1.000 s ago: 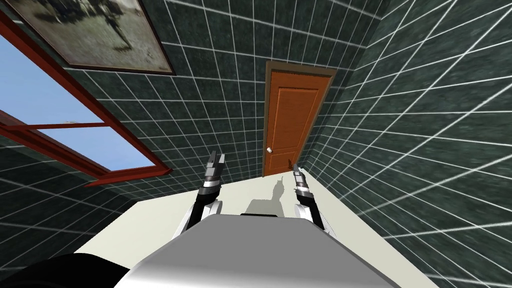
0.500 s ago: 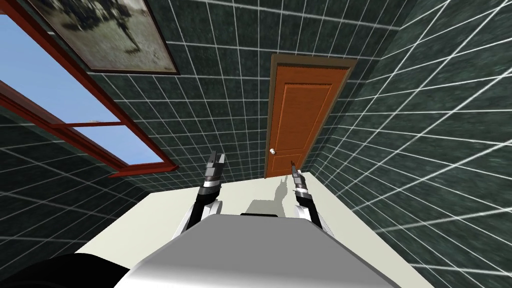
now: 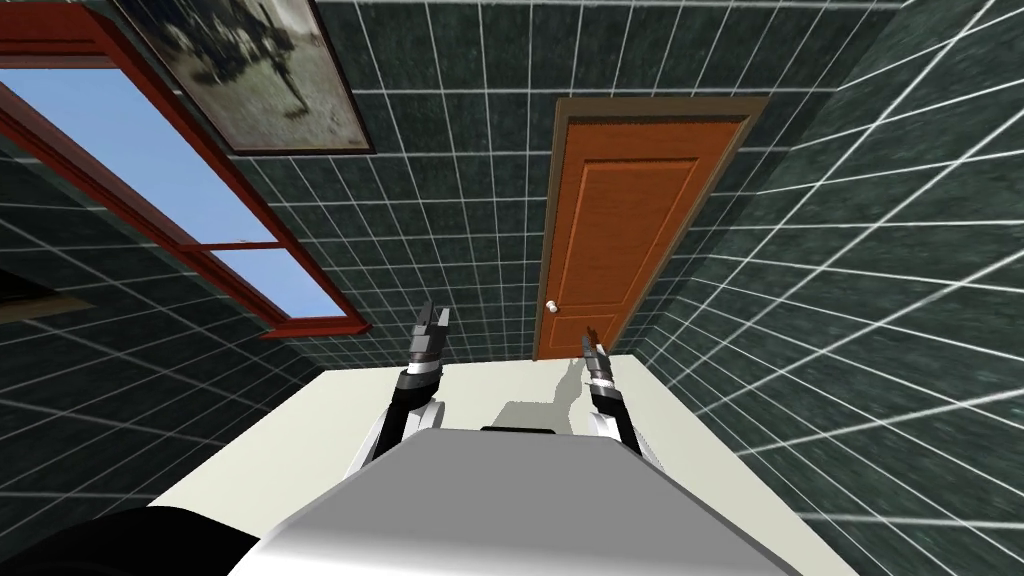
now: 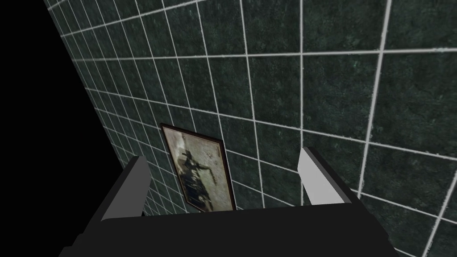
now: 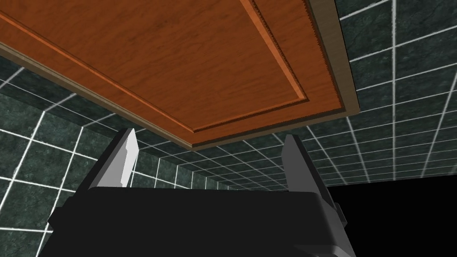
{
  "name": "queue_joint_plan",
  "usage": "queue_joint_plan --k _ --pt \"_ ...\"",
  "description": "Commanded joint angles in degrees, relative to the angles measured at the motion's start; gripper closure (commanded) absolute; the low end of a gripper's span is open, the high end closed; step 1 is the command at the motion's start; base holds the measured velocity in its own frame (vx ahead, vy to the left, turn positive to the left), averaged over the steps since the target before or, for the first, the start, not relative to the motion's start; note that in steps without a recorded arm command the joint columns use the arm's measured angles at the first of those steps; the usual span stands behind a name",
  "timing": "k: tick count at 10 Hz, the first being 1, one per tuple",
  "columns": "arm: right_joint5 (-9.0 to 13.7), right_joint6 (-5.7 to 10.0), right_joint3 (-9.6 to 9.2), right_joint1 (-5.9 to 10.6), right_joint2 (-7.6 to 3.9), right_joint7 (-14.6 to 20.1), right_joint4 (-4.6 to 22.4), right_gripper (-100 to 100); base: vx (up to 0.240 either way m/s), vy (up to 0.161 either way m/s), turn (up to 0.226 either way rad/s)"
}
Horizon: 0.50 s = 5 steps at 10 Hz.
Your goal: Pull the door open
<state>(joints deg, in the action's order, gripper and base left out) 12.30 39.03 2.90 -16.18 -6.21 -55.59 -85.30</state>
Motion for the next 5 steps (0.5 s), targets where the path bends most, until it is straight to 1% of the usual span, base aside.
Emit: queue_joint_plan --k 1,4,5 --pt "0.4 0.38 0.03 0.54 -0.04 -2.3 1.9 -100 0.064 -0.040 0.089" --pt "1.3 0.89 0.15 1.71 -0.20 -7.3 5.9 -100 0.077 -0.055 0.174" --pt "1.6 1.06 0.19 2.09 -0.26 -8.9 7.3 -100 0.067 -0.074 0.241"
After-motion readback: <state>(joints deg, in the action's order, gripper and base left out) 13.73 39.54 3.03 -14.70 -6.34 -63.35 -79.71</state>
